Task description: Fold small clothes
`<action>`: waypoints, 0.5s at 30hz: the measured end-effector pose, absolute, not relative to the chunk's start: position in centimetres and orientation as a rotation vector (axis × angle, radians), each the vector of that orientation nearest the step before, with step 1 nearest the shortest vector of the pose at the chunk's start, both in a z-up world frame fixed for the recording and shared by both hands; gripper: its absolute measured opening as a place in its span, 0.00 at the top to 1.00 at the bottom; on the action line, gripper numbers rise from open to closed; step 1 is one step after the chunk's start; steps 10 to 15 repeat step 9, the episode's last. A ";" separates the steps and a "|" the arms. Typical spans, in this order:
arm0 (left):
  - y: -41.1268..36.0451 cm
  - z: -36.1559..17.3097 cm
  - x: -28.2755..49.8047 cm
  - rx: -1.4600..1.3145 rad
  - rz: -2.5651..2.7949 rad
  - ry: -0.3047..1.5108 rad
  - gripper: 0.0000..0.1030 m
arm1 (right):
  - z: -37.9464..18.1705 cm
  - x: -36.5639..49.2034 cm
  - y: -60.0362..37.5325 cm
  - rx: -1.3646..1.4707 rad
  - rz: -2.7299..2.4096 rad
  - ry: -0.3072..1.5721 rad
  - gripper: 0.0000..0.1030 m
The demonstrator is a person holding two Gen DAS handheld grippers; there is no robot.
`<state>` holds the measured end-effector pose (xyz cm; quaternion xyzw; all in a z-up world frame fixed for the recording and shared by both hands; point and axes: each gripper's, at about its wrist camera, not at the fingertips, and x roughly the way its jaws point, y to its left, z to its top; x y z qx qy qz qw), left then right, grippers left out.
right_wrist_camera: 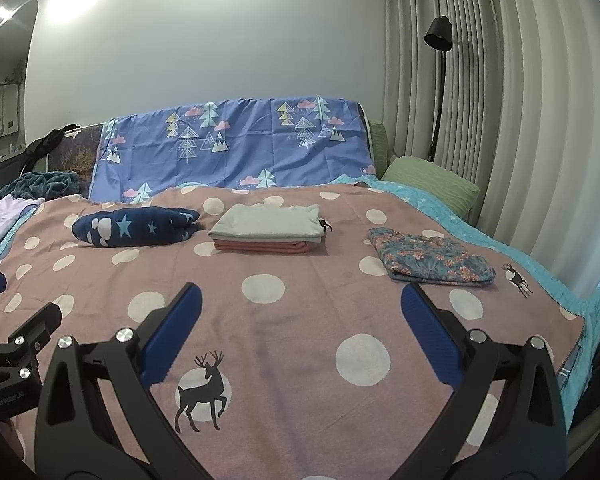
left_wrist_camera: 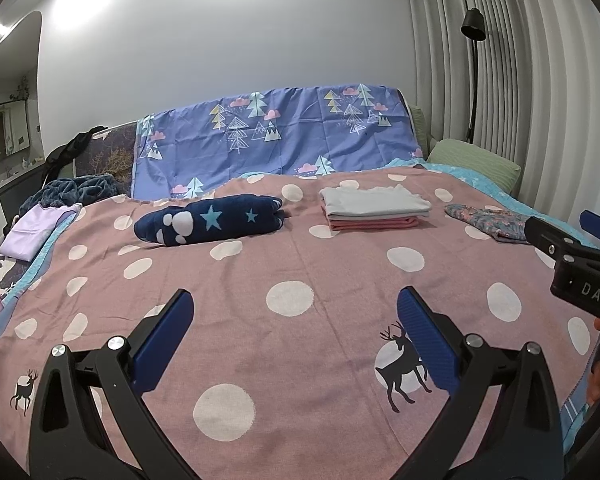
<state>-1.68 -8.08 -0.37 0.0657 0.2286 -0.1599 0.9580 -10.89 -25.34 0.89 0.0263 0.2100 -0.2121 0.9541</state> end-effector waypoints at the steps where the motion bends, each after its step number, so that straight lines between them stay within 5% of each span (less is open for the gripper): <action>1: -8.1 -0.4 -1.7 0.133 -0.324 0.465 0.01 | 0.9 -10.9 -25.3 0.053 -0.429 0.426 0.02; 15: -8.1 -0.5 -1.7 0.133 -0.323 0.468 0.01 | 0.9 -11.0 -25.2 0.054 -0.428 0.430 0.02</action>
